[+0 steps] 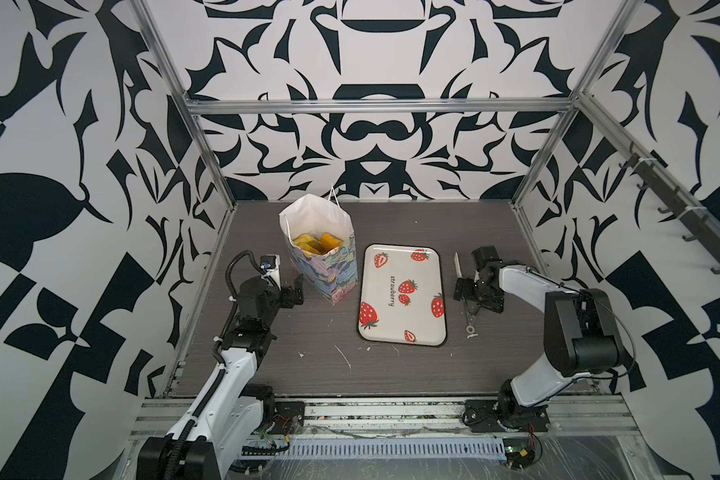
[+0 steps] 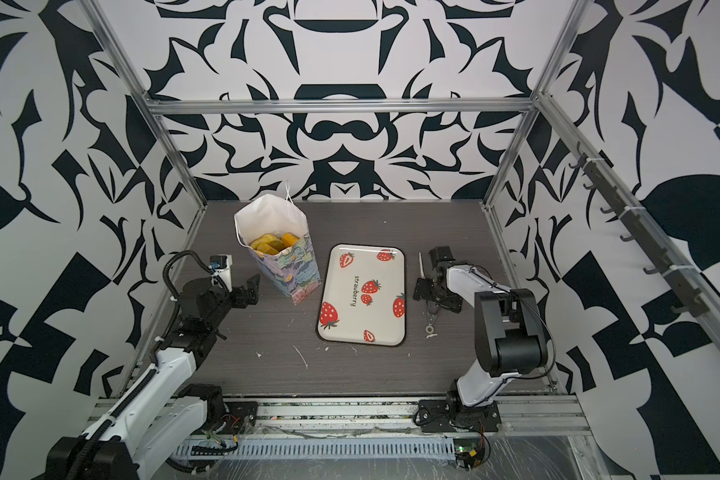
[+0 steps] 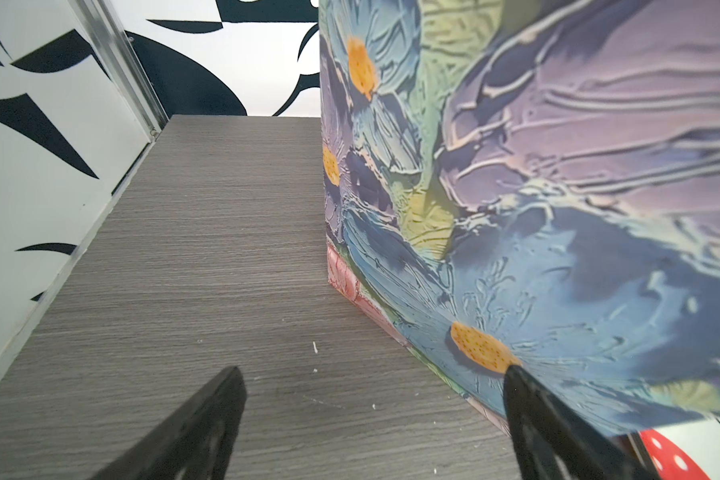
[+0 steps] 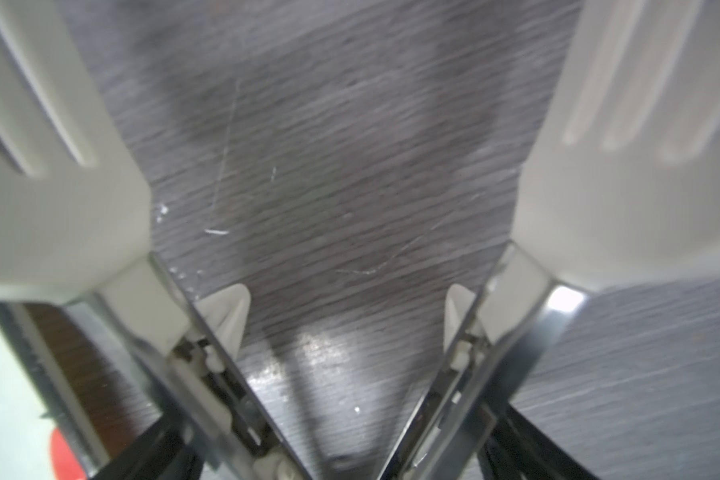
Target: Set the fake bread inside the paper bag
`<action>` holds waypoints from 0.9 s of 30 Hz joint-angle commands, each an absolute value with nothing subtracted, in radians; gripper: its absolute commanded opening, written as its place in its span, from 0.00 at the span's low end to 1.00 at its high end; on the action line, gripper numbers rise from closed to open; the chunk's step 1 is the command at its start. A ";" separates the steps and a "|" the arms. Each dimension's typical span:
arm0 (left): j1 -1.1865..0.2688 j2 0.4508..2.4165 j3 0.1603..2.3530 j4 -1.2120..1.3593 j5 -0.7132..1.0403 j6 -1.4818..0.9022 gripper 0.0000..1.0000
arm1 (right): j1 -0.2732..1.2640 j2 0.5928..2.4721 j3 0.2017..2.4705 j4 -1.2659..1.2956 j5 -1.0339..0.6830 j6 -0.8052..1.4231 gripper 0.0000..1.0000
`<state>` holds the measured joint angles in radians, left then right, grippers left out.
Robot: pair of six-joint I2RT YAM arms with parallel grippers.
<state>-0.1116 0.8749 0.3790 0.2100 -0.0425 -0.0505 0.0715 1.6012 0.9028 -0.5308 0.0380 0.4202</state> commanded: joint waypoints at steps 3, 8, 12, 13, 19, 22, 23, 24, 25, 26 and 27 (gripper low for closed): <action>-0.111 0.901 0.359 0.266 -0.080 -0.033 0.99 | 0.066 1.501 0.890 -0.527 0.064 0.431 1.00; -0.111 0.932 0.358 0.301 -0.096 -0.022 0.99 | 0.067 1.421 0.876 -0.503 0.114 0.422 1.00; -0.111 0.960 0.343 0.379 -0.073 -0.003 0.99 | 0.067 1.353 0.868 -0.458 0.143 0.401 1.00; -0.110 0.968 0.336 0.405 -0.064 0.002 0.99 | 0.067 1.336 0.861 -0.439 0.154 0.401 1.00; -0.110 1.086 0.328 0.539 -0.069 0.019 0.99 | 0.067 1.244 0.804 -0.296 0.249 0.389 1.00; -0.109 1.153 0.336 0.584 -0.080 0.033 0.99 | 0.067 1.216 0.773 -0.235 0.291 0.362 1.00; -0.109 1.172 0.337 0.599 -0.081 0.039 0.99 | 0.067 1.210 0.759 -0.213 0.300 0.353 1.00; -0.108 1.195 0.338 0.620 -0.081 0.043 0.99 | 0.067 1.202 0.741 -0.185 0.311 0.345 1.00; -0.105 1.217 0.336 0.643 -0.080 0.045 0.99 | 0.067 1.193 0.721 -0.154 0.319 0.333 1.00; -0.104 1.238 0.336 0.665 -0.079 0.044 0.99 | 0.067 1.186 0.703 -0.124 0.324 0.322 1.00; -0.101 1.261 0.336 0.686 -0.077 0.041 0.99 | 0.067 1.178 0.683 -0.097 0.336 0.313 1.00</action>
<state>-0.1093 1.2274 0.3370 0.5758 -0.0750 0.0284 0.0711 1.2079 0.7189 -0.2176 0.2707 0.3584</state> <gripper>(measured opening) 0.993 0.999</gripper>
